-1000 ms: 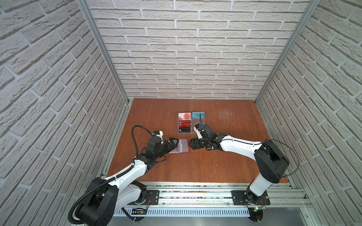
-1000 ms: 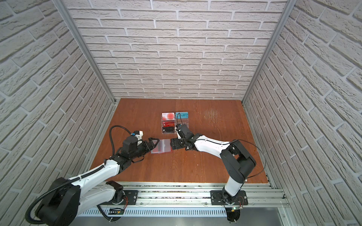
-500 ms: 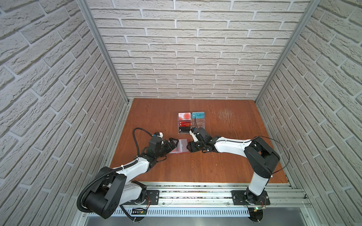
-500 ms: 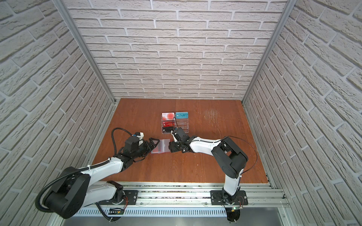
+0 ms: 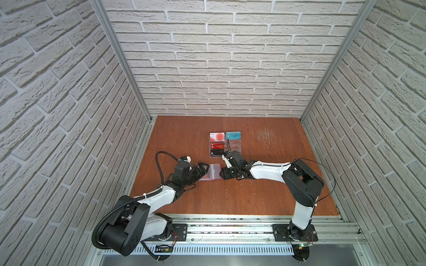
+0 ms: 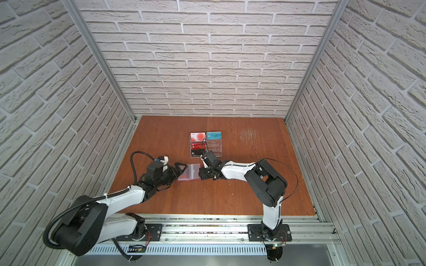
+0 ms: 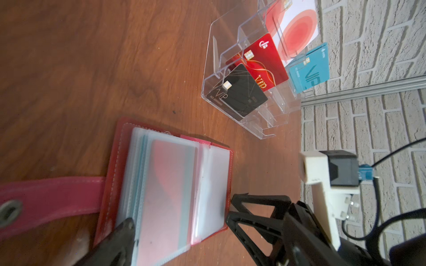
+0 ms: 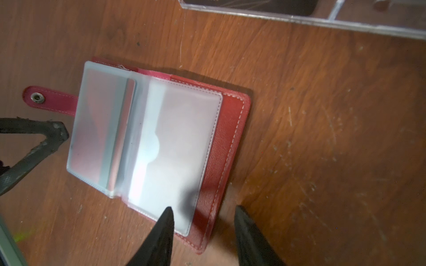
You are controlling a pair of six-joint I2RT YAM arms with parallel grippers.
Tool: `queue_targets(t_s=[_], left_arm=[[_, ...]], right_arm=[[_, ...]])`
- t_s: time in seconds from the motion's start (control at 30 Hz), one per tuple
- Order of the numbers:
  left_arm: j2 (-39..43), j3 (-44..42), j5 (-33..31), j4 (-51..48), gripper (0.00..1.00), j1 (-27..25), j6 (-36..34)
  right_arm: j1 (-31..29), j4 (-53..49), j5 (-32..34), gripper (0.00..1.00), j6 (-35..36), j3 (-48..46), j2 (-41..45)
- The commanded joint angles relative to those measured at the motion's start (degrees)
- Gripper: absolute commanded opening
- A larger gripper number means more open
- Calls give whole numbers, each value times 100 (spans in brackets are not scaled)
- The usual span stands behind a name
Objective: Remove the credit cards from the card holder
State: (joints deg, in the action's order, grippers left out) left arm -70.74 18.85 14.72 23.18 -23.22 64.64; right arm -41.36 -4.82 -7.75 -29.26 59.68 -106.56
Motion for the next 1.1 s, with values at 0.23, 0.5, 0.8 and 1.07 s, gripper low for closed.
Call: queue_targets(t_s=[0.23,0.5,0.8,1.07], left_arm=[[-245,101,53,274,98,50,-92],[-226,144,96,277,98,54,-83],[-79,214,144,240,98,46,-110],[-229,233,185,350,98,48,-111]], right_arm=[[-54,121,-79,38,-54,149,-161],[-54,103,-114,33,-63,183,-201],[-56,91,-142,32,-88,201,-238],[-56,78,-139,30,-89,202,-241]])
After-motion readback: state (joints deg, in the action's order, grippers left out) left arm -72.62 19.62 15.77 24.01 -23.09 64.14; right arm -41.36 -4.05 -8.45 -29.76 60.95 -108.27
